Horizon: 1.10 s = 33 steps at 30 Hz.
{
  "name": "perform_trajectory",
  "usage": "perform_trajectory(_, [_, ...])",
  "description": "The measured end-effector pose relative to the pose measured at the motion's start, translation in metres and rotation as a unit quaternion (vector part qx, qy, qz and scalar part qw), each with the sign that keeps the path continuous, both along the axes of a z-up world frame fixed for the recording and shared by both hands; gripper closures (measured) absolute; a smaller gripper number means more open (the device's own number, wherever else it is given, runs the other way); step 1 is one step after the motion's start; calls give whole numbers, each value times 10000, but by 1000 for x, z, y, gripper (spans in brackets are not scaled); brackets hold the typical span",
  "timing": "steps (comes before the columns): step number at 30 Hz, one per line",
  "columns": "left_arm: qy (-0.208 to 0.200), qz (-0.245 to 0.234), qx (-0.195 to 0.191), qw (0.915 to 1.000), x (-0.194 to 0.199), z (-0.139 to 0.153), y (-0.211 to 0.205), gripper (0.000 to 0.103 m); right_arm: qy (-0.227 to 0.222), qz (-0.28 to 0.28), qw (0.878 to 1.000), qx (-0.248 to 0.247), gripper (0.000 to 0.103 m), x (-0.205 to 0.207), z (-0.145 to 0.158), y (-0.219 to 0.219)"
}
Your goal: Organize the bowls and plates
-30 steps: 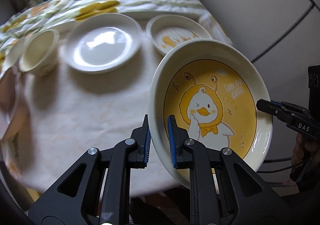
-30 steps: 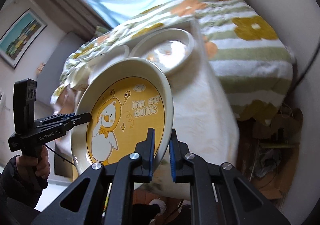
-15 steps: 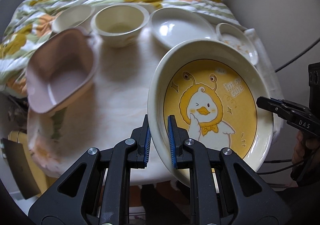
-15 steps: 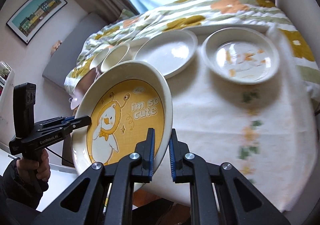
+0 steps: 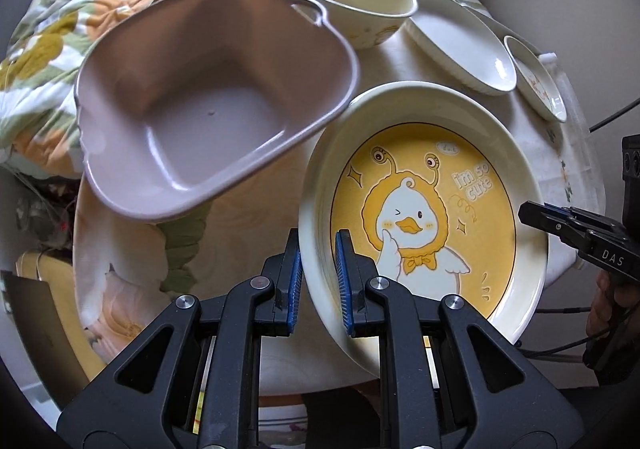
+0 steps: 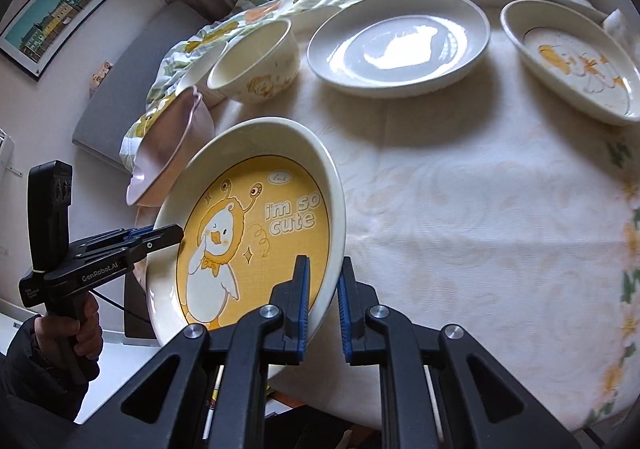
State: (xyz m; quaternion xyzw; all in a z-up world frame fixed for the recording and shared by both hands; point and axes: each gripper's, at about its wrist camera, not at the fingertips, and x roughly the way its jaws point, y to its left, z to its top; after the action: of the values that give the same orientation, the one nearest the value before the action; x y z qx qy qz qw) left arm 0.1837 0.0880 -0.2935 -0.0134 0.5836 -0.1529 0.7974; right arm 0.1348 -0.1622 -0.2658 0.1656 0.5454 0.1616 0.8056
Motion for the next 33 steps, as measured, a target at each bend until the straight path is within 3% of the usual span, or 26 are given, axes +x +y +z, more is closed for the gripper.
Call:
perform_trajectory(7, [-147, 45, -16, 9999, -1, -3, -1, 89, -52, 30, 10000, -21, 91, 2, -5, 1])
perform_trajectory(16, [-321, -75, 299, 9990, -4, -1, -13, 88, -20, 35, 9999, -124, 89, 3, -7, 6])
perform_trajectory(20, [-391, -163, 321, 9986, -7, 0, -18, 76, -24, 27, 9995, -316, 89, 4, -6, 12])
perform_trajectory(21, [-414, -188, 303, 9985, -8, 1, -20, 66, -22, 4, 9995, -308, 89, 4, -6, 12])
perform_trajectory(22, [-442, -203, 316, 9983, -9, 1, -22, 49, -19, -22, 9996, -286, 88, 4, -6, 11])
perform_trajectory(24, [-570, -212, 406, 9973, -11, 3, -25, 38, -21, -78, 9997, -241, 88, 4, -7, 10])
perform_trajectory(29, [-610, -225, 444, 9969, -12, 1, -29, 38, -58, -91, 9993, -369, 74, 1, -9, 12])
perform_trajectory(33, [-549, -95, 577, 9968, -21, 2, -28, 38, -51, -146, 9995, -271, 73, -4, -4, 7])
